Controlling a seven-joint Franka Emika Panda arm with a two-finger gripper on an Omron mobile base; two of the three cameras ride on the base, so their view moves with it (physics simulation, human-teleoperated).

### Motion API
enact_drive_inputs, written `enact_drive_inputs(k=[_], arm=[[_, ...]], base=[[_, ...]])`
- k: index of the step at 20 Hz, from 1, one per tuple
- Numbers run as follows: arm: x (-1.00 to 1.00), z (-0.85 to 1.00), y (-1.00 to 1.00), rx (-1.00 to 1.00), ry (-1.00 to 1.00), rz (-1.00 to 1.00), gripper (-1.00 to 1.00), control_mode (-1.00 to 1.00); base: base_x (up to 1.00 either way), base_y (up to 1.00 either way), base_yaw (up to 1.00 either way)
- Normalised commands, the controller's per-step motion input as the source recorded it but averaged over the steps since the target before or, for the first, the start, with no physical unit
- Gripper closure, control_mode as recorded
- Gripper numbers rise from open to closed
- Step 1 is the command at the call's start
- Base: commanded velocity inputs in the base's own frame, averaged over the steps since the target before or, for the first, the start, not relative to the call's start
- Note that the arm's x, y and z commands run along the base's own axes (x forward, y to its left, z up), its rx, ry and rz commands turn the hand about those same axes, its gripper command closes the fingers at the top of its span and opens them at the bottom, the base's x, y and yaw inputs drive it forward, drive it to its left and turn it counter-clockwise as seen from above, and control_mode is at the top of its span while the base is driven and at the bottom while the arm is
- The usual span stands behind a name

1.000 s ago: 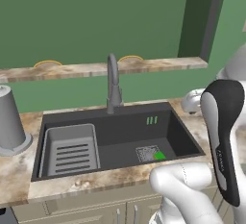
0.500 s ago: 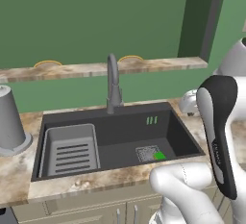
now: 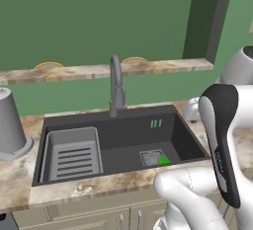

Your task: Pick up the spray and sponge from the sink, and place them back in the cabinet, and close the cabinet doors.

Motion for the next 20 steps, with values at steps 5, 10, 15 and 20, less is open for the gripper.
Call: enact_drive_inputs(k=[5, 10, 15, 20], arm=[[0.14, -0.12, 0.00, 0.00, 0.00, 0.00, -1.00, -1.00], [0.16, -0.05, -0.01, 0.00, 0.00, 0.00, -1.00, -1.00], [0.24, -0.07, -0.06, 0.00, 0.00, 0.00, -1.00, -1.00], [0.29, -0.05, -0.08, 0.00, 0.00, 0.00, -1.00, -1.00]], base=[[0.00, 0.00, 0.00], [0.00, 0.00, 0.00], [0.00, 0.00, 0.00], [0.00, 0.00, 0.00]])
